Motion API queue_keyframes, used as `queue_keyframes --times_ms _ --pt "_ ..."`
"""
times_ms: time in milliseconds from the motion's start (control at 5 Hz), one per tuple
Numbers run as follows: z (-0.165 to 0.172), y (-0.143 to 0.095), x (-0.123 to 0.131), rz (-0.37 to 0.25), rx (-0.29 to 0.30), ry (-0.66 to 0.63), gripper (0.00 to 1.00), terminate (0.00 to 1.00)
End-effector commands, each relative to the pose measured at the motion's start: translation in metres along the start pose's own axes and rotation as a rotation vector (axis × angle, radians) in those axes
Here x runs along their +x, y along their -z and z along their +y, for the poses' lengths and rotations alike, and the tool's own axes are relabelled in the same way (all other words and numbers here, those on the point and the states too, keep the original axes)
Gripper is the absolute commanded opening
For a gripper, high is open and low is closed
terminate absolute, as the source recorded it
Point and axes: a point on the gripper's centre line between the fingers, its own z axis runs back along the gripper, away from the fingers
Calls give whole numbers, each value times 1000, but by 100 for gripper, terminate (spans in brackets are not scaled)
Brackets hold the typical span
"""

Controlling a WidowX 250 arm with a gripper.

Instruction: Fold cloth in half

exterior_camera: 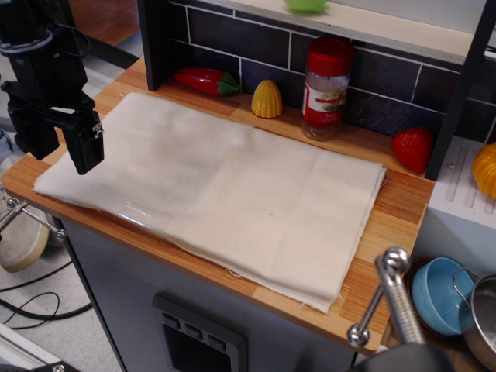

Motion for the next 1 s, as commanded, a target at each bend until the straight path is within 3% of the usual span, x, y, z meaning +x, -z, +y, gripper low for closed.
queue_keyframes --times_ms 0,400,800 --pt "0 0 0 0 0 0 100 0" --pt "28 -11 50 -70 3 2 100 0" --pt "57 1 85 -121 50 17 100 0"
